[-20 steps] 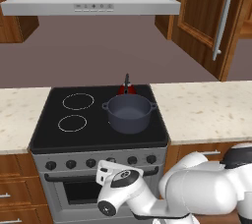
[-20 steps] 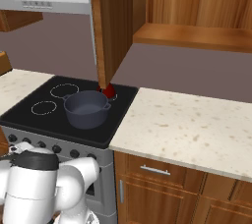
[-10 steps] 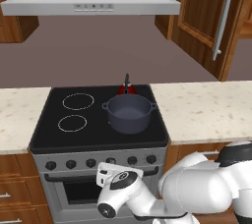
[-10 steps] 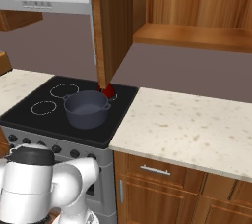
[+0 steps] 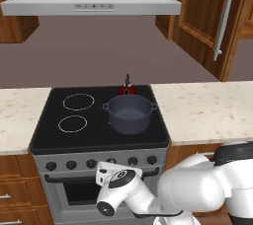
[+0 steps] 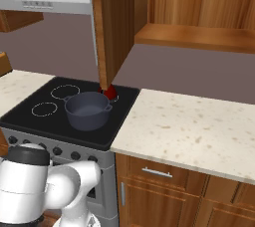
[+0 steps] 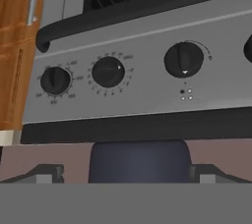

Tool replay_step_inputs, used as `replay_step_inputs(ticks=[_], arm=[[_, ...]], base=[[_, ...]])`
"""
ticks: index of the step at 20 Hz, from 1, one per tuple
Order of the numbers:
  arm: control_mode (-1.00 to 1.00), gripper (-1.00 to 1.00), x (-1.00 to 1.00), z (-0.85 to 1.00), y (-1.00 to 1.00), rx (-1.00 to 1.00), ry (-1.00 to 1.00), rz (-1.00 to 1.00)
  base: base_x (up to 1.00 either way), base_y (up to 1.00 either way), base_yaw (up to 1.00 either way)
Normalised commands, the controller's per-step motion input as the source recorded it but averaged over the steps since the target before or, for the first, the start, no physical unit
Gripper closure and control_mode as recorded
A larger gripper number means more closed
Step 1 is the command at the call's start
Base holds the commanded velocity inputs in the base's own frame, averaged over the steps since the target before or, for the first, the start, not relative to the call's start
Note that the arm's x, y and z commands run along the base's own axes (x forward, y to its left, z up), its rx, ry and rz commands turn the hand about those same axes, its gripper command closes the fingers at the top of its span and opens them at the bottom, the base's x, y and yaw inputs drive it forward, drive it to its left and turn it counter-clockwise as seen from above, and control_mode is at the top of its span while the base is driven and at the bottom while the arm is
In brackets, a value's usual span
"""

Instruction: Pick the kettle from the cabinet and place it on a stove burner. Then pick the pot from the counter and place it on another stove burner. Finally, turn both burners on.

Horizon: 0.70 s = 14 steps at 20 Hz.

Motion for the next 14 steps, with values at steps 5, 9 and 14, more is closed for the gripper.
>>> replay_step_inputs(ticks=[5, 9, 14], arm=[[-1.00, -1.00, 0.13, -0.16, 0.00, 0.00, 0.00, 0.00], [-1.00, -1.00, 0.09, -0.25, 0.00, -0.01, 0.00, 0.00], [-1.00, -1.00, 0.09, -0.18, 0.01, -0.02, -0.01, 0.00]], base=[[0.00, 0.00, 0.00], [0.00, 0.00, 0.00], [0.00, 0.00, 0.00]])
